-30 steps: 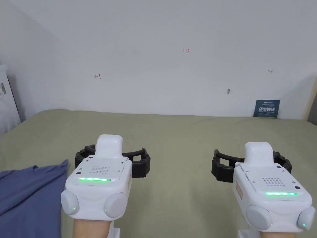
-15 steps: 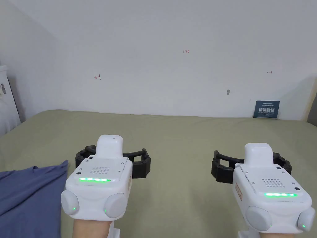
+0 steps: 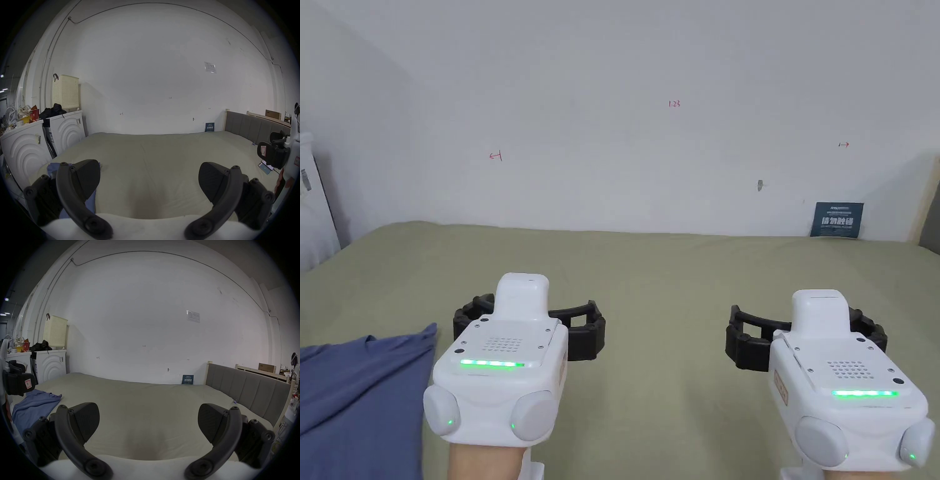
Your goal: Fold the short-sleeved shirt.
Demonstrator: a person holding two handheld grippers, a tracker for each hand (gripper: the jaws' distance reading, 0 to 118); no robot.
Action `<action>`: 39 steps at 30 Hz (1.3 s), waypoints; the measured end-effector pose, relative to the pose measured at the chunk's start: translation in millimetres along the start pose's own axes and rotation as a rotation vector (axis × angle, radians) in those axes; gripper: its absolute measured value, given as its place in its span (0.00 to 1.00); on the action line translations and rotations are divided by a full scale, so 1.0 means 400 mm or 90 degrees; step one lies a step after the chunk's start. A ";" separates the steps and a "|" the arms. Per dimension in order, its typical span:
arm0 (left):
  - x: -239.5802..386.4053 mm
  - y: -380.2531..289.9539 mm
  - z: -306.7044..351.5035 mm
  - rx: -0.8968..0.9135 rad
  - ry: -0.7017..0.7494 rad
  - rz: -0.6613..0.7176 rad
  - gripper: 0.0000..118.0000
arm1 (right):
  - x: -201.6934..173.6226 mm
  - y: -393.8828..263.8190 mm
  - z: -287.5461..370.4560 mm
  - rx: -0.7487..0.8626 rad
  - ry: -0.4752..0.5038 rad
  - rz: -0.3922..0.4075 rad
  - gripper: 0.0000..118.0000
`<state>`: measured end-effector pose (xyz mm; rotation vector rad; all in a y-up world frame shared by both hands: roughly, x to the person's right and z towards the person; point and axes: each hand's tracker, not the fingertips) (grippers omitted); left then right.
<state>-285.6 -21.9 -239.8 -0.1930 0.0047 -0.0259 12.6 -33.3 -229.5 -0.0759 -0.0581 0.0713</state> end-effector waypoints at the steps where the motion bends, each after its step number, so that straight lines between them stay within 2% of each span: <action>1: 0.007 0.003 0.012 0.000 -0.001 0.001 1.00 | 0.000 0.000 0.000 0.001 0.000 0.001 1.00; 19: 0.023 0.015 0.030 -0.002 -0.017 0.012 1.00 | 0.001 -0.001 0.004 0.012 -0.006 0.003 1.00; 27: -0.020 -0.005 -0.021 -0.010 -0.008 0.010 1.00 | 0.002 -0.003 0.002 0.006 -0.001 0.006 1.00; 33: -0.002 0.011 0.038 -0.009 -0.010 0.007 1.00 | 0.005 -0.003 0.002 0.003 -0.004 0.001 1.00; 39: 0.003 0.001 0.003 -0.010 -0.013 0.007 1.00 | 0.002 0.000 0.000 0.003 -0.002 0.003 1.00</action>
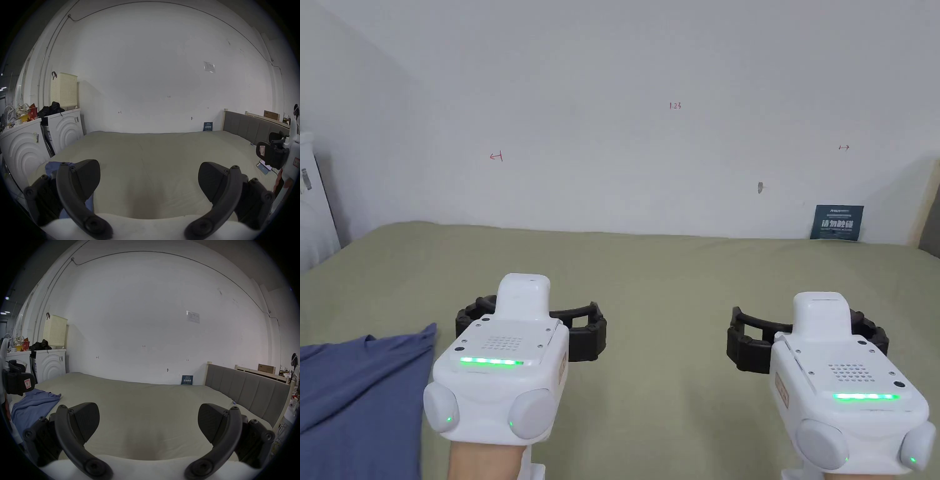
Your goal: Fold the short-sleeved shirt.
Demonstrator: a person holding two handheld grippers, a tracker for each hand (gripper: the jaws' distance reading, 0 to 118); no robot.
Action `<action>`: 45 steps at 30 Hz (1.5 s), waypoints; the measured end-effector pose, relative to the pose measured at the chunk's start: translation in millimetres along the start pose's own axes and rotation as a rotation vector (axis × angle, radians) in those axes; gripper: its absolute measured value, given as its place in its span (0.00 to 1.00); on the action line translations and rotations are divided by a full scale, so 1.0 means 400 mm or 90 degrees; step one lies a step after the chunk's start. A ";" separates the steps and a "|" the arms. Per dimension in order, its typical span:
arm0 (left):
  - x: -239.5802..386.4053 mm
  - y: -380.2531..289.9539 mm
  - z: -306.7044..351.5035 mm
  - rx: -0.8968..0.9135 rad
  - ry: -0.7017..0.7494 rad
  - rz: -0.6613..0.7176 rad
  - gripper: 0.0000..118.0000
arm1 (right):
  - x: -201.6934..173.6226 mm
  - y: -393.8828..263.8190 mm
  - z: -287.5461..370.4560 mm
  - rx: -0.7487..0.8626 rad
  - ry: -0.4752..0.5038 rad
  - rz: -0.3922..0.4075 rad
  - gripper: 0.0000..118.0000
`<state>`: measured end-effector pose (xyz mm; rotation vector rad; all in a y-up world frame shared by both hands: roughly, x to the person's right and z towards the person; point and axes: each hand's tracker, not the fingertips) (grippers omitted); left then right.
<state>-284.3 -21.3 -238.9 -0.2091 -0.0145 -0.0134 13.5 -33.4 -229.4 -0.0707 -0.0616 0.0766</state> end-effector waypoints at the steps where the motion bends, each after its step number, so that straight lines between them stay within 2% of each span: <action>1: 0.006 0.003 0.002 0.001 0.002 -0.001 1.00 | 0.000 0.001 -0.001 0.001 -0.002 0.000 1.00; 4: 0.000 0.015 0.001 0.000 0.002 -0.002 0.97 | -0.001 0.004 -0.008 -0.002 -0.024 0.008 1.00; 5: -0.002 0.010 -0.010 0.000 0.008 -0.007 0.88 | 0.002 0.004 -0.008 0.001 -0.020 0.007 0.99; 6: -0.004 0.010 -0.014 0.000 0.006 -0.008 0.54 | 0.005 0.009 -0.009 -0.036 -0.002 0.004 0.89; 7: -0.022 0.011 -0.027 -0.002 0.008 -0.009 0.11 | 0.007 0.015 -0.008 -0.042 0.009 -0.001 0.57; 8: -0.033 0.013 -0.043 -0.010 0.035 -0.006 0.00 | 0.006 0.011 -0.005 -0.027 -0.002 0.002 0.02; 9: -0.014 0.020 -0.013 -0.002 0.025 0.001 0.00 | 0.001 0.002 -0.012 -0.024 -0.024 0.028 0.00; 10: -0.012 0.029 0.002 -0.024 0.005 0.013 0.00 | 0.010 -0.016 -0.011 -0.002 -0.047 0.018 0.00; 12: -0.023 0.040 0.016 -0.019 0.017 0.012 0.00 | 0.026 -0.013 -0.017 -0.028 -0.007 -0.003 0.00; 19: -0.015 0.018 -0.013 -0.020 0.017 0.002 0.00 | 0.030 -0.022 -0.028 -0.026 -0.021 0.003 0.00; 24: -0.053 0.017 -0.008 -0.017 0.032 0.004 0.00 | -0.012 0.003 -0.047 -0.031 -0.013 0.010 0.00; 26: -0.067 0.012 0.005 -0.016 0.053 0.002 0.00 | -0.048 0.005 -0.061 -0.044 0.008 0.008 0.00; 30: -0.194 -0.002 0.047 -0.025 0.128 0.010 0.00 | -0.174 0.003 -0.075 -0.039 0.086 0.025 0.00; 39: -0.521 -0.027 0.236 -0.046 0.329 0.030 0.00 | -0.572 0.045 -0.065 -0.032 0.314 -0.014 0.00; 45: -0.643 -0.062 0.356 -0.067 0.413 0.055 0.00 | -0.722 0.047 -0.033 -0.043 0.401 -0.016 0.00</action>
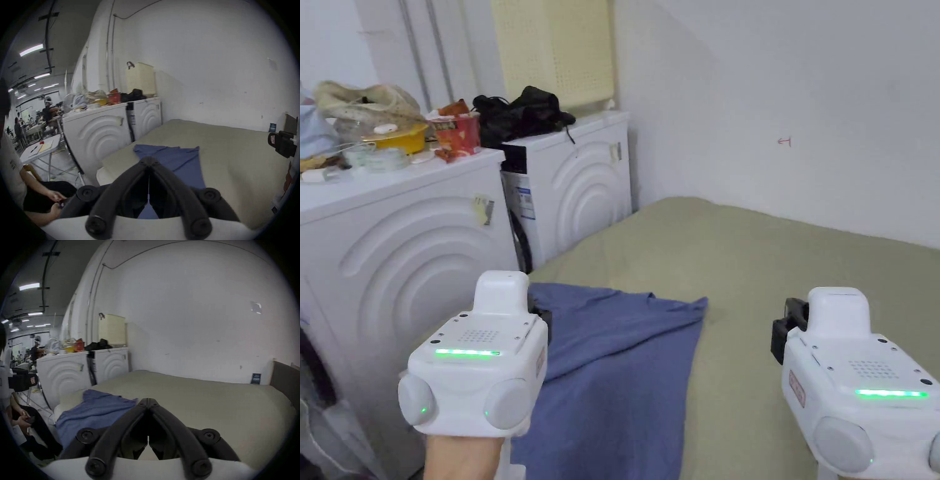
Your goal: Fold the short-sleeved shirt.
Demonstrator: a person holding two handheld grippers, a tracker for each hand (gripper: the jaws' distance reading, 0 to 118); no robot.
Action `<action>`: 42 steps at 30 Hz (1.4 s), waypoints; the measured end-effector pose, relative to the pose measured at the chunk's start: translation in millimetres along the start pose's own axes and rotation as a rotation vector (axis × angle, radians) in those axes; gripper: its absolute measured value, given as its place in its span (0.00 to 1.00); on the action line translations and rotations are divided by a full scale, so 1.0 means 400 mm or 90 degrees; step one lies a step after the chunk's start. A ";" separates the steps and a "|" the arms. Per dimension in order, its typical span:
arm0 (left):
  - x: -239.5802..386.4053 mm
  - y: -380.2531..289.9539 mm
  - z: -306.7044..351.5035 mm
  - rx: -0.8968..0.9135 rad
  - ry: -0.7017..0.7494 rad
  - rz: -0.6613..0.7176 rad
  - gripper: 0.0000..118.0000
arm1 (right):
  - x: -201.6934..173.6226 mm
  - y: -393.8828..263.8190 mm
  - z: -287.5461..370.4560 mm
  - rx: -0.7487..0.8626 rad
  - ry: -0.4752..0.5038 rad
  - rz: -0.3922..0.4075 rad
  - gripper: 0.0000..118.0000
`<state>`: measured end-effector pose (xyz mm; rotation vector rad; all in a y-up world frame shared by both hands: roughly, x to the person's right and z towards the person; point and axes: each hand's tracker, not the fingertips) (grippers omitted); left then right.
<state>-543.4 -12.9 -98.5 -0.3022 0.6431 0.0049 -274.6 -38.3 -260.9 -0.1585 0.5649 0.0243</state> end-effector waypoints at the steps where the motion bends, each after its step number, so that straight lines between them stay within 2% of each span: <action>1: -0.017 -0.006 0.002 -0.003 0.009 0.003 0.00 | -0.016 -0.002 -0.006 -0.003 0.005 0.000 0.00; 8: -0.059 -0.021 -0.010 -0.020 0.029 0.017 0.00 | -0.066 -0.012 -0.027 -0.016 0.041 0.015 0.00; 14: -0.036 -0.021 -0.104 -0.053 -0.002 0.028 0.00 | -0.071 -0.025 -0.050 -0.027 0.045 0.025 0.00; 20: 0.049 -0.053 -0.334 -0.144 -0.081 0.029 0.00 | -0.059 -0.083 -0.123 -0.070 0.037 0.031 0.00; 25: 0.146 -0.111 -0.594 -0.283 -0.163 0.014 0.00 | -0.042 -0.147 -0.221 -0.118 0.033 0.021 0.00; 30: 0.210 -0.142 -0.765 -0.405 -0.215 0.000 0.02 | -0.019 -0.211 -0.274 -0.144 0.030 0.022 0.00; 31: 0.221 -0.147 -0.781 -0.400 -0.219 -0.013 0.07 | -0.012 -0.224 -0.281 -0.150 0.031 0.021 0.00; 32: 0.230 -0.150 -0.790 -0.394 -0.207 -0.026 0.26 | -0.008 -0.233 -0.287 -0.157 0.028 0.021 0.00; 33: 0.239 -0.152 -0.804 -0.402 -0.206 -0.050 0.70 | -0.003 -0.243 -0.293 -0.162 0.026 0.020 0.00; 34: 0.245 -0.159 -0.828 -0.431 -0.232 -0.046 1.00 | 0.003 -0.252 -0.299 -0.169 0.026 0.018 0.00; 35: 0.253 -0.170 -0.844 -0.459 -0.235 -0.045 1.00 | 0.006 -0.258 -0.302 -0.176 0.024 0.017 0.00; 36: 0.263 -0.179 -0.846 -0.464 -0.221 -0.048 0.96 | 0.009 -0.263 -0.302 -0.179 0.022 0.015 0.00; 39: 0.287 -0.169 -0.857 -0.467 -0.165 -0.071 0.96 | 0.019 -0.275 -0.299 -0.185 0.020 0.014 0.00; 40: 0.297 -0.218 -0.884 -0.469 -0.153 -0.080 0.94 | 0.023 -0.277 -0.297 -0.188 0.017 0.015 0.00; 42: 0.312 -0.247 -0.905 -0.492 -0.141 -0.121 0.78 | 0.033 -0.276 -0.290 -0.190 0.015 0.014 0.00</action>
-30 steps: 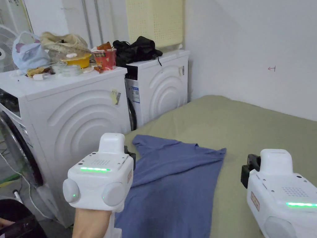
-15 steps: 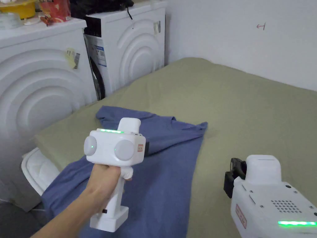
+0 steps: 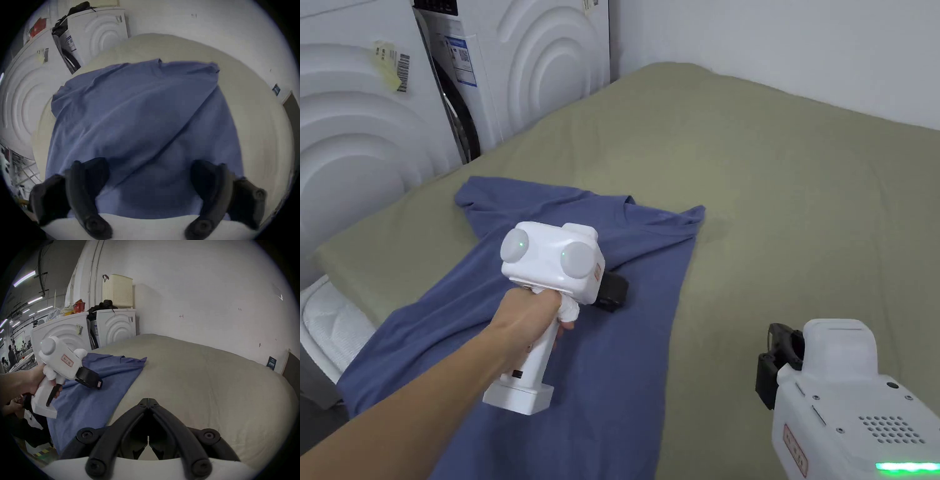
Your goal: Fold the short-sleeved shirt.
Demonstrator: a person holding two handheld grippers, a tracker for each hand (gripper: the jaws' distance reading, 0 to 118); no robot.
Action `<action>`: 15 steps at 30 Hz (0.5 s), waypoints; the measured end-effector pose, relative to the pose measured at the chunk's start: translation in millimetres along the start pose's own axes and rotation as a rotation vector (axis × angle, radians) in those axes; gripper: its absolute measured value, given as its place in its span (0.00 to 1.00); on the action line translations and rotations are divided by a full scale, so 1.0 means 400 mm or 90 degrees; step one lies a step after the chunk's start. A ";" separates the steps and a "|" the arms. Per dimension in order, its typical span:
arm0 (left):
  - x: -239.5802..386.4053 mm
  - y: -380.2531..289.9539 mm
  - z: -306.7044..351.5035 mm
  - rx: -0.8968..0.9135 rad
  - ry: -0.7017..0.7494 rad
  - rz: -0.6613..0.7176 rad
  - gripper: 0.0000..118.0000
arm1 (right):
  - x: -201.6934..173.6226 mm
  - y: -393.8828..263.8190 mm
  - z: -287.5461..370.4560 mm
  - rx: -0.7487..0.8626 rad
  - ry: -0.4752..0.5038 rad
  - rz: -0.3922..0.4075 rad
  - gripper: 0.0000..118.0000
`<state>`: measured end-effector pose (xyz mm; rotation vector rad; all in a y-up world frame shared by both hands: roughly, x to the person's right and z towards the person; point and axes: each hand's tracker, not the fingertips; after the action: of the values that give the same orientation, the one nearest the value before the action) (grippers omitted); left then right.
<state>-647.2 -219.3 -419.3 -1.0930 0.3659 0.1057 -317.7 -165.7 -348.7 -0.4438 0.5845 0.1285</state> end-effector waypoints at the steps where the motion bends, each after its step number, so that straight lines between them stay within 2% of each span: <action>1: 0.006 -0.006 -0.008 -0.005 0.018 -0.015 0.72 | 0.006 0.002 0.006 -0.002 -0.002 -0.001 0.00; 2: 0.009 -0.012 0.003 0.000 0.007 -0.024 0.57 | 0.012 0.003 0.012 -0.002 -0.003 -0.001 0.00; 5: 0.032 -0.008 0.049 0.029 0.001 0.005 0.32 | 0.039 0.011 0.039 0.005 -0.016 -0.007 0.00; 6: 0.037 -0.017 0.067 0.056 0.052 0.000 0.01 | 0.051 0.014 0.053 0.007 -0.020 -0.015 0.00; 7: 0.030 -0.018 0.080 0.068 0.071 -0.016 0.01 | 0.067 0.016 0.070 0.010 -0.023 -0.026 0.00; 11: 0.023 -0.010 0.194 0.118 -0.013 0.052 0.01 | 0.140 0.020 0.165 0.026 -0.073 -0.022 0.00; 15: 0.112 0.002 0.351 0.176 -0.042 -0.024 0.01 | 0.232 0.021 0.276 0.040 -0.123 -0.054 0.00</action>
<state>-572.2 -99.3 -378.2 -0.8201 0.2905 0.0547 -187.3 -110.1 -321.8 -0.3893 0.3780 0.0711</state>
